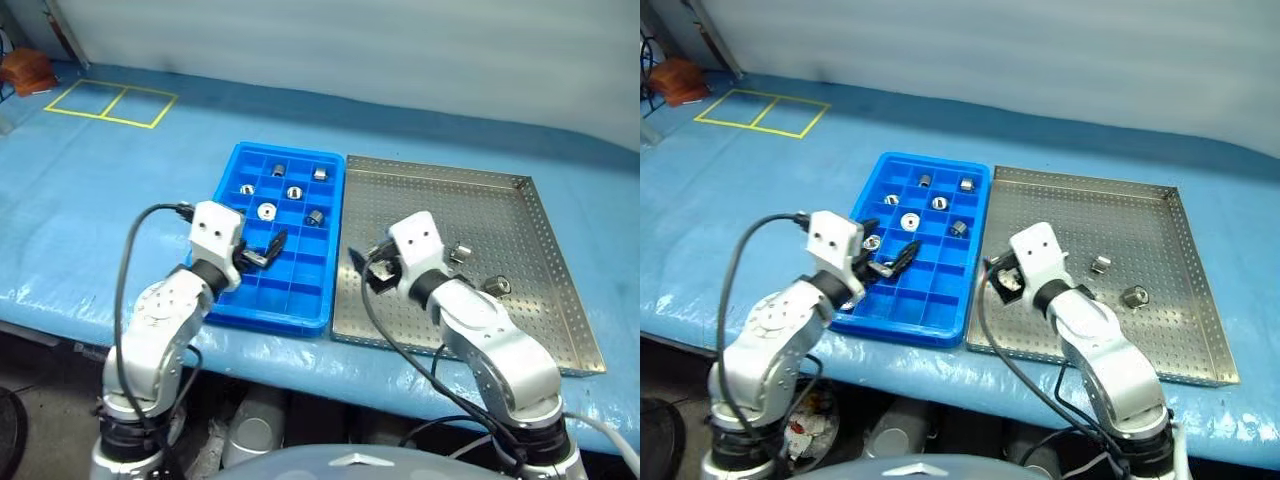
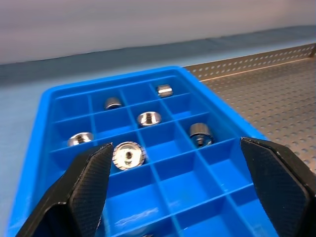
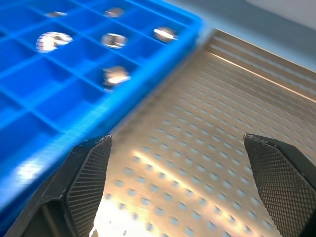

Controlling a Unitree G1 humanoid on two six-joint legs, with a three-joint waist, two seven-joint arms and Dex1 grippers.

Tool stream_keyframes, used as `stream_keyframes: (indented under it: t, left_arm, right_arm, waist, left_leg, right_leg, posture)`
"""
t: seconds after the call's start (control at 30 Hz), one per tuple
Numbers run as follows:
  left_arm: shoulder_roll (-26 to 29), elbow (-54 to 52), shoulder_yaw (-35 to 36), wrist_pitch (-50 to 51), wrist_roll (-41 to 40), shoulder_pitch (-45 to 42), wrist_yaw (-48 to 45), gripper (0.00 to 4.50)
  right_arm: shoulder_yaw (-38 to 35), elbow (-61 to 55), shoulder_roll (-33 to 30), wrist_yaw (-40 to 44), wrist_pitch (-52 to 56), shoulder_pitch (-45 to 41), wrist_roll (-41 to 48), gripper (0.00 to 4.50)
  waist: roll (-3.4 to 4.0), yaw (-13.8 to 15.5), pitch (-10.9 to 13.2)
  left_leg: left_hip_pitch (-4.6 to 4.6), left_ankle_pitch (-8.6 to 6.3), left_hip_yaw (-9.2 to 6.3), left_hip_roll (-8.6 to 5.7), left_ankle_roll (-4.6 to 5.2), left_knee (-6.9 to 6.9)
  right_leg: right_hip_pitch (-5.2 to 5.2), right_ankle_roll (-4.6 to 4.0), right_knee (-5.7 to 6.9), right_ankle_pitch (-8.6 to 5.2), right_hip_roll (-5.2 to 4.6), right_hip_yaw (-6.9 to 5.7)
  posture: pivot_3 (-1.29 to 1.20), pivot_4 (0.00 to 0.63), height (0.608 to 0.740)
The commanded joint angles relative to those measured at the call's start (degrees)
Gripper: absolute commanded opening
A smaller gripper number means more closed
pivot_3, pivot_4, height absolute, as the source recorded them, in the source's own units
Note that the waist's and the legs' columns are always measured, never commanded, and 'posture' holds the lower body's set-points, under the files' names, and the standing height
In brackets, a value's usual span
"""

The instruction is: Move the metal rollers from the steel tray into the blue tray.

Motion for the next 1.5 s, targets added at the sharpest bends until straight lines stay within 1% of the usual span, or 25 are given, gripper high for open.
stream_keyframes:
  t: [0.03,0.13,0.27,0.43,0.6,1.23,1.37,1.5]
  left_arm:
    - [-0.5,1.8,-4.7,-6.0,0.5,-0.8,-1.9,4.46]
    - [-1.6,3.3,-8.0,-8.3,-0.4,-0.5,-3.4,4.46]
    - [-0.9,4.0,-11.0,-9.8,-1.1,0.2,-6.0,4.46]
    - [2.0,4.3,-12.9,-9.7,-2.5,0.6,-10.8,4.46]
    - [4.6,3.7,-14.4,-8.4,-4.3,0.7,-14.1,4.46]
    - [5.9,3.9,-15.7,-8.6,-5.1,1.6,-14.8,4.46]
    - [5.8,4.3,-15.6,-9.1,-5.1,1.7,-14.9,4.46]
    - [5.9,4.6,-15.6,-9.7,-4.5,1.8,-14.8,4.46]
  right_arm:
    - [-4.1,-2.5,2.7,-4.4,4.5,1.9,-2.3,4.5]
    - [-4.9,-3.5,4.3,-5.5,6.8,4.9,-3.1,4.5]
    - [-5.7,-4.5,7.0,-6.1,9.0,8.4,-2.9,4.5]
    - [-5.4,-4.7,9.4,-6.0,9.6,11.3,-2.9,4.5]
    - [-5.0,-4.5,9.8,-5.8,9.5,12.0,-3.4,4.5]
    - [-5.1,-4.3,9.7,-5.3,9.7,11.7,-3.6,4.5]
    - [-3.6,-4.4,9.5,-4.6,8.6,10.2,-3.3,4.5]
    - [-1.6,-3.4,9.4,-4.0,6.9,6.1,-3.1,4.5]
  waist:
    - [0.04,-1.7,0.0]
    - [0.06,-4.4,0.0]
    - [0.11,-7.4,0.0]
    - [0.18,-9.0,-0.1]
    - [0.2,-9.2,-0.1]
    - [0.2,-9.2,-0.1]
    - [0.2,-9.2,-0.1]
    - [0.21,-9.2,-0.1]
  left_leg:
    - [0.0,0.0,-0.01,0.0,0.0,-0.01]
    - [0.03,0.01,-0.06,0.0,0.02,-0.04]
    - [0.1,0.02,-0.08,0.03,0.03,-0.03]
    - [0.28,0.05,-0.08,0.16,-0.01,0.0]
    - [0.3,0.07,-0.07,0.19,-0.04,0.05]
    - [0.25,0.07,-0.06,0.16,-0.04,0.03]
    - [0.25,0.07,-0.05,0.16,-0.04,0.04]
    - [0.26,0.07,-0.05,0.17,-0.04,0.03]
  right_leg:
    - [-0.01,-0.01,0.0,0.0,0.01,0.0]
    - [0.04,-0.06,0.01,-0.02,0.02,-0.01]
    - [0.08,0.05,0.05,-0.09,0.07,0.01]
    - [0.13,0.19,0.16,-0.19,0.21,0.07]
    - [0.1,0.17,0.25,-0.2,0.21,0.09]
    - [0.07,0.17,0.22,-0.2,0.18,0.12]
    - [0.07,0.17,0.22,-0.2,0.18,0.13]
    - [0.05,0.17,0.23,-0.2,0.2,0.13]
  posture:
    - [0.12,0.15,0.74]
    - [0.1,0.15,0.74]
    - [0.07,0.15,0.74]
    - [0.06,0.15,0.74]
    - [0.06,0.15,0.74]
    - [0.05,0.15,0.74]
    - [0.05,0.15,0.74]
    - [0.06,0.15,0.74]
